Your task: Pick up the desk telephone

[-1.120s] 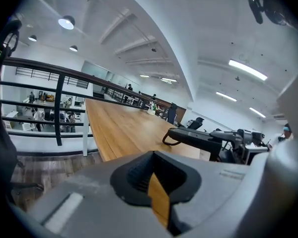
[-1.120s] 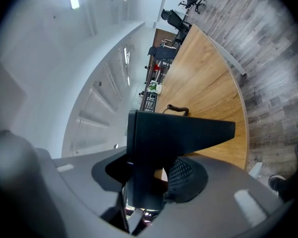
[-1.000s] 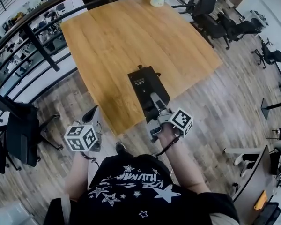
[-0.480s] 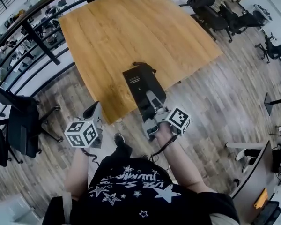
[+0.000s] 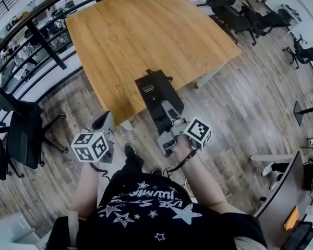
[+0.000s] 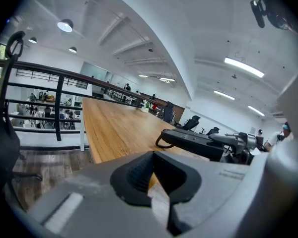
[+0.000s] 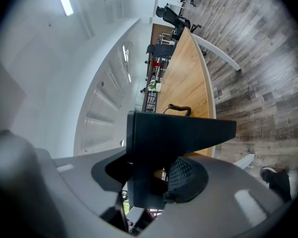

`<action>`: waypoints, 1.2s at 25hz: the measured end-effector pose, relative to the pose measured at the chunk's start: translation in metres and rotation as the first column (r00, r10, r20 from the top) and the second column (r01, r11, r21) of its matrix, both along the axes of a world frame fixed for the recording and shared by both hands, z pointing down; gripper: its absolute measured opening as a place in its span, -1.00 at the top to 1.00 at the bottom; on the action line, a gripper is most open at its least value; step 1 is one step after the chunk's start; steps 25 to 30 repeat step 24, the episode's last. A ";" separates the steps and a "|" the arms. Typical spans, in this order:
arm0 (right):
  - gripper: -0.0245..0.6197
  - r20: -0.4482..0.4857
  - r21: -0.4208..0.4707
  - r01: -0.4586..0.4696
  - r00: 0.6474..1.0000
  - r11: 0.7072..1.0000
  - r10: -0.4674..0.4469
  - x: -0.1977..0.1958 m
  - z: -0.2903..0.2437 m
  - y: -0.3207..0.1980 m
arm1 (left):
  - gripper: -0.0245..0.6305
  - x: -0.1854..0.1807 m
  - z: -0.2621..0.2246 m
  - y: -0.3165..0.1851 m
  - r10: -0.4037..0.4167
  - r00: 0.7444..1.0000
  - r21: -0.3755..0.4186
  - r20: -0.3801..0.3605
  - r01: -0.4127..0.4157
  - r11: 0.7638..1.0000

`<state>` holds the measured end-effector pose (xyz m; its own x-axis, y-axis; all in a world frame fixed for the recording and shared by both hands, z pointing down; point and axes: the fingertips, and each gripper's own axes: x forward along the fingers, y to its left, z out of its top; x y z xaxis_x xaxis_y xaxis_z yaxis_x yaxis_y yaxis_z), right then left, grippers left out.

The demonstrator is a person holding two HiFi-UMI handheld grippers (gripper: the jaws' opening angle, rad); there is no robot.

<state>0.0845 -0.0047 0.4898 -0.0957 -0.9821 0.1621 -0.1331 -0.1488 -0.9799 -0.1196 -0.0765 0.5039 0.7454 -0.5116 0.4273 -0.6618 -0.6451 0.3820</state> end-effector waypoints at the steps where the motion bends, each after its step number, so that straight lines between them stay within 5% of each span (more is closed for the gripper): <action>1: 0.37 -0.005 0.005 0.003 1.000 1.000 -0.003 0.000 -0.002 0.000 | 0.92 0.001 -0.001 0.000 0.003 1.000 -0.001 -0.001 -0.003 1.000; 13: 0.37 0.005 0.014 -0.001 1.000 1.000 0.001 -0.006 -0.022 0.012 | 0.92 -0.004 -0.027 0.016 0.010 1.000 0.018 -0.015 -0.010 1.000; 24: 0.37 0.002 0.054 0.032 0.999 0.998 -0.032 -0.013 -0.027 0.106 | 0.92 -0.008 -0.029 0.113 -0.014 0.999 0.055 -0.034 0.016 0.998; 30: 0.37 0.002 0.054 0.032 0.999 0.998 -0.032 -0.013 -0.027 0.106 | 0.92 -0.008 -0.029 0.113 -0.014 0.999 0.055 -0.034 0.016 0.998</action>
